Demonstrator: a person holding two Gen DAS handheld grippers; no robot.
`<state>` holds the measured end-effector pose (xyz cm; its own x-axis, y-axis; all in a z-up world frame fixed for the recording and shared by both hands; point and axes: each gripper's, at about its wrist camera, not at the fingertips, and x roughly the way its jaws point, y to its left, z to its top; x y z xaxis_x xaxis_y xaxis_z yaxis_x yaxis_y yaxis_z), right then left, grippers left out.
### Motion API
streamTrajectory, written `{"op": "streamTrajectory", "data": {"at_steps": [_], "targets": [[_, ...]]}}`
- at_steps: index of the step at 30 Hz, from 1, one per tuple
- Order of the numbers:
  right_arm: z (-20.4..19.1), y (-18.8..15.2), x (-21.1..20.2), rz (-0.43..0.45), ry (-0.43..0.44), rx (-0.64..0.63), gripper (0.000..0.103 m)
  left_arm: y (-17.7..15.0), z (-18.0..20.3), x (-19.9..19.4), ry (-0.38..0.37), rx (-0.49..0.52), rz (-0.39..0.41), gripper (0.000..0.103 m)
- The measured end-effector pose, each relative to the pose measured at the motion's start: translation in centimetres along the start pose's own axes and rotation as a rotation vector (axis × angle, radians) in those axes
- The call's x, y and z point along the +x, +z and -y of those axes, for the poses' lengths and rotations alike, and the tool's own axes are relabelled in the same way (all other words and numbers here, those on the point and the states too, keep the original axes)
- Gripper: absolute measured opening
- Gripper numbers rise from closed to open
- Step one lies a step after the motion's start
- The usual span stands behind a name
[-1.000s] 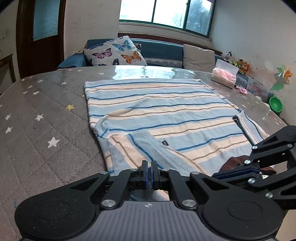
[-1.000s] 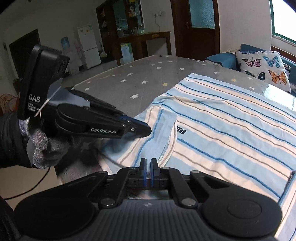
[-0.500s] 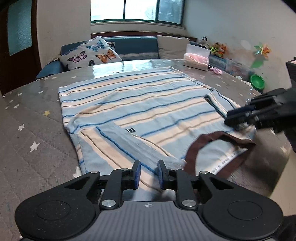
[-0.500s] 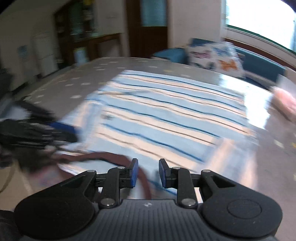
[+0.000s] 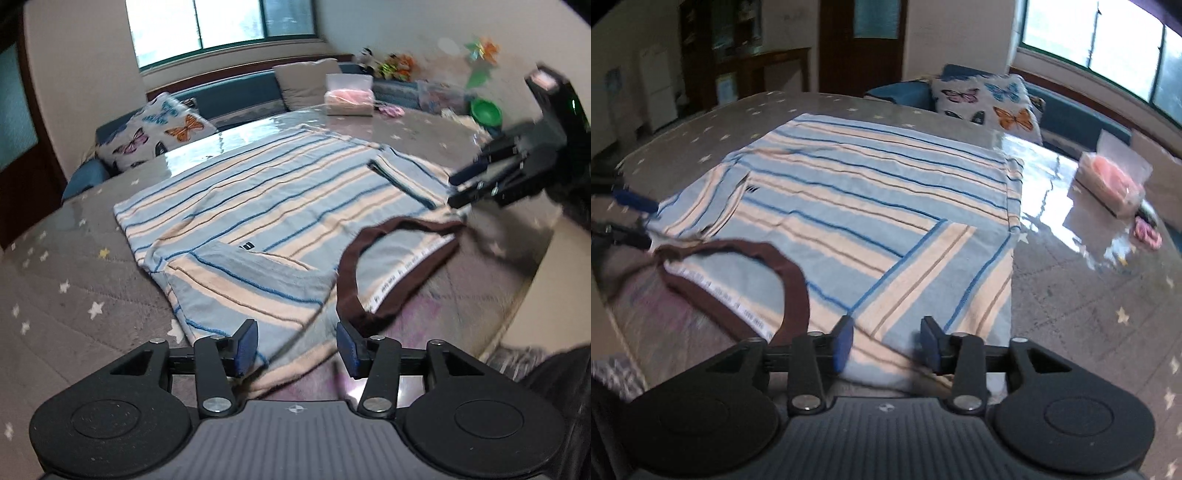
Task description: Fold clothes
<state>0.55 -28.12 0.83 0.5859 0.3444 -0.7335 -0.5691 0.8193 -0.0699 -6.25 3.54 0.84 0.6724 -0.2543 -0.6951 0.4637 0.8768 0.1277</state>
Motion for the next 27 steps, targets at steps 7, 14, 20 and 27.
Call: {"op": "streamTrajectory", "data": {"at_steps": [7,14,20,27], "targets": [[-0.8,-0.9,-1.3,-0.033,0.017,-0.184,0.052,-0.2,0.3,1.2,0.033,0.059,-0.019,0.051],[0.8,-0.8,-0.4,-0.070,0.065,-0.220,0.052,-0.5,-0.3,1.9,0.034,0.075,-0.053,0.050],[2.6,-0.5,0.2,-0.095,0.132,-0.183,0.049,-0.5,-0.8,2.3,0.007,0.091,-0.063,0.050],[3.1,-0.1,0.4,-0.093,0.146,-0.160,0.023,-0.1,-1.4,2.5,-0.051,0.121,-0.092,0.046]]}}
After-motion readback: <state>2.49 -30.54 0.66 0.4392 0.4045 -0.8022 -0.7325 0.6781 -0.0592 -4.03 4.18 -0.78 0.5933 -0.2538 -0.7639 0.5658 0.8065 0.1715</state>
